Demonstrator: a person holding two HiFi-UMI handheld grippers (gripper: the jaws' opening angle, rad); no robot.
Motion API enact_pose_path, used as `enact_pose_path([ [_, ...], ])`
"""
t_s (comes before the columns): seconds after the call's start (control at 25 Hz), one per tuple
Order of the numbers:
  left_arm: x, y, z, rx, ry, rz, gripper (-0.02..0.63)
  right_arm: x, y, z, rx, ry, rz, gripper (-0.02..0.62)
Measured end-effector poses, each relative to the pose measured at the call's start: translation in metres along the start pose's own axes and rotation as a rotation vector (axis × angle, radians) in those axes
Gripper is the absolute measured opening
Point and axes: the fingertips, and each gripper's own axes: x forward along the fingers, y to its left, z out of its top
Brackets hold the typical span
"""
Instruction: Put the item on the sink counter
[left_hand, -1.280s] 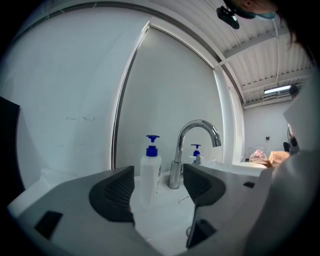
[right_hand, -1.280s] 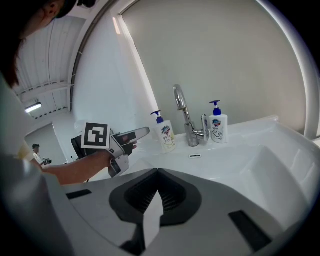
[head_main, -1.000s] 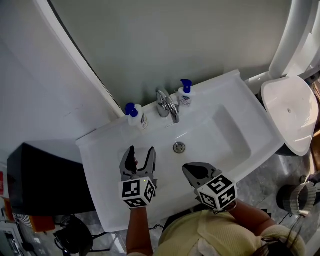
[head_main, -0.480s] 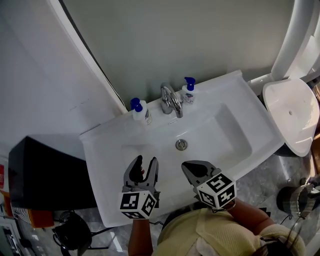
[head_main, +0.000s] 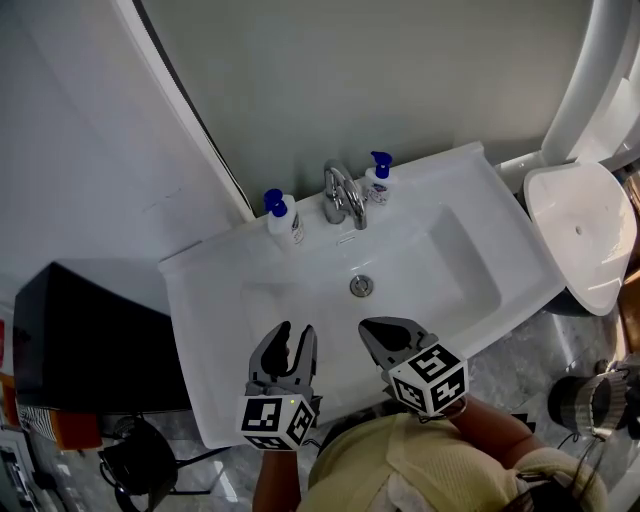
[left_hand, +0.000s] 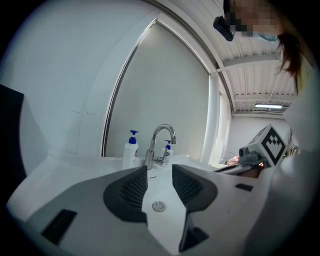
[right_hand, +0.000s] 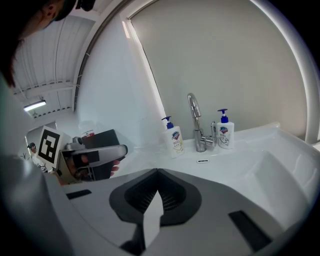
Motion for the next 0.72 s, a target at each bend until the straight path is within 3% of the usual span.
enact_pose_path([
  [0.72,-0.026,0.001,-0.020,-0.061,0.054,0.048,0.067,0.000,0.000,0.003,0.007,-0.021,-0.022,0.021],
])
